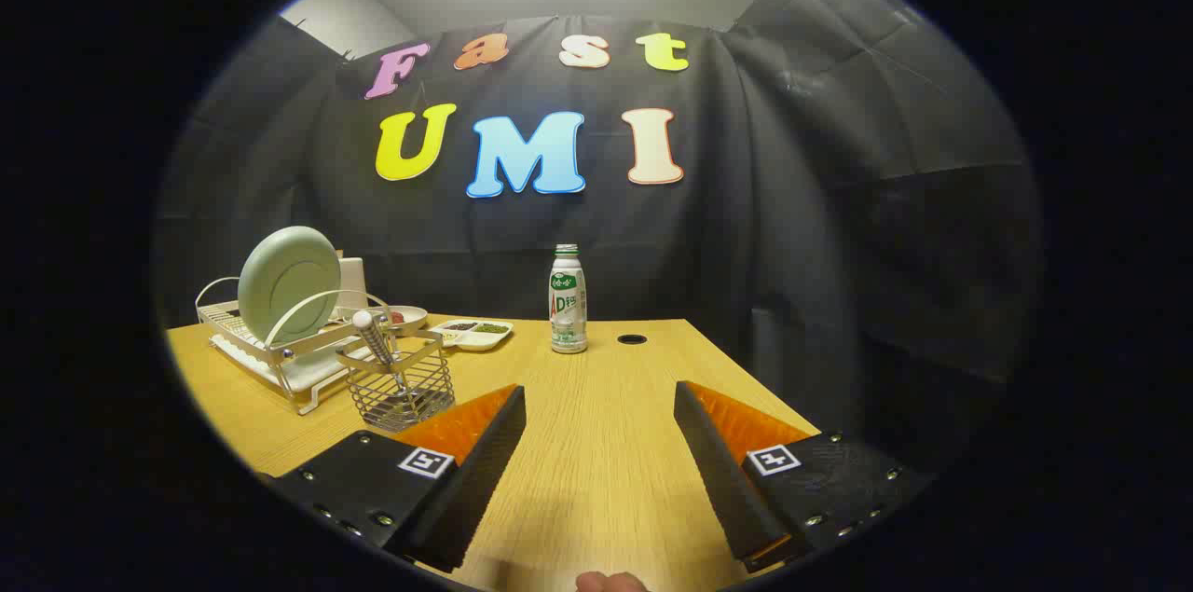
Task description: Take the plate from the dish rack, then take the spoon from the basket and place it into the plate.
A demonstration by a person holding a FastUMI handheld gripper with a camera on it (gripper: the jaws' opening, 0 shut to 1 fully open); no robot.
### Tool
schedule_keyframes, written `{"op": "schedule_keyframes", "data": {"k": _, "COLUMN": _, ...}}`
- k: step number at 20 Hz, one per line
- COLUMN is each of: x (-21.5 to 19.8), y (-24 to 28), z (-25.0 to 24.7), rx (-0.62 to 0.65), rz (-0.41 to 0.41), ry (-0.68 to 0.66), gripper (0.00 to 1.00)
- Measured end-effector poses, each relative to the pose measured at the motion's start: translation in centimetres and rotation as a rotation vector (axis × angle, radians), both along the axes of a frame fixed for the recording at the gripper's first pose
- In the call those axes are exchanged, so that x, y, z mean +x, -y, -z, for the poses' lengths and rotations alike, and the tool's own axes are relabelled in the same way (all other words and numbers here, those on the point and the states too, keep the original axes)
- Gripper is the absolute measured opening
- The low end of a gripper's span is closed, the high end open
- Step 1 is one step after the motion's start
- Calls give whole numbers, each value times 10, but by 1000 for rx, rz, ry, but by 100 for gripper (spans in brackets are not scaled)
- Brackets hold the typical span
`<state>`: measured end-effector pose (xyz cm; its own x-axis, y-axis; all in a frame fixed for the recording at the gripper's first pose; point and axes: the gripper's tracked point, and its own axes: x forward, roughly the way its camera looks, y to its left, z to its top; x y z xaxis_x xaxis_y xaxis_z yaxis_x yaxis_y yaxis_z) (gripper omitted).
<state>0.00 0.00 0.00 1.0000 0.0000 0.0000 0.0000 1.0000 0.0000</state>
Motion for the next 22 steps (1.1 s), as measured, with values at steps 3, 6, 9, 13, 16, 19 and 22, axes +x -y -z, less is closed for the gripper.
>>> {"op": "schedule_keyframes", "data": {"k": 3, "x": 14, "y": 2, "z": -5, "rx": 6, "rz": 6, "ry": 16, "gripper": 99}}
{"op": "schedule_keyframes", "data": {"k": 6, "x": 42, "y": 3, "z": -18, "rx": 16, "rz": -2, "ry": 56, "gripper": 99}}
{"op": "schedule_keyframes", "data": {"k": 9, "x": 62, "y": 3, "z": -35, "rx": 22, "rz": 7, "ry": 95, "gripper": 99}}
{"op": "schedule_keyframes", "data": {"k": 13, "x": 73, "y": -2, "z": -81, "rx": 28, "rz": 37, "ry": 129, "gripper": 99}}
{"op": "schedule_keyframes", "data": {"k": 16, "x": 56, "y": -12, "z": -130, "rx": 11, "rz": 62, "ry": 128, "gripper": 99}}
{"op": "schedule_keyframes", "data": {"k": 19, "x": 27, "y": -33, "z": -181, "rx": 16, "rz": 77, "ry": 132, "gripper": 99}}
{"op": "schedule_keyframes", "data": {"k": 22, "x": 2, "y": -53, "z": -221, "rx": 23, "rz": 94, "ry": 129, "gripper": 99}}
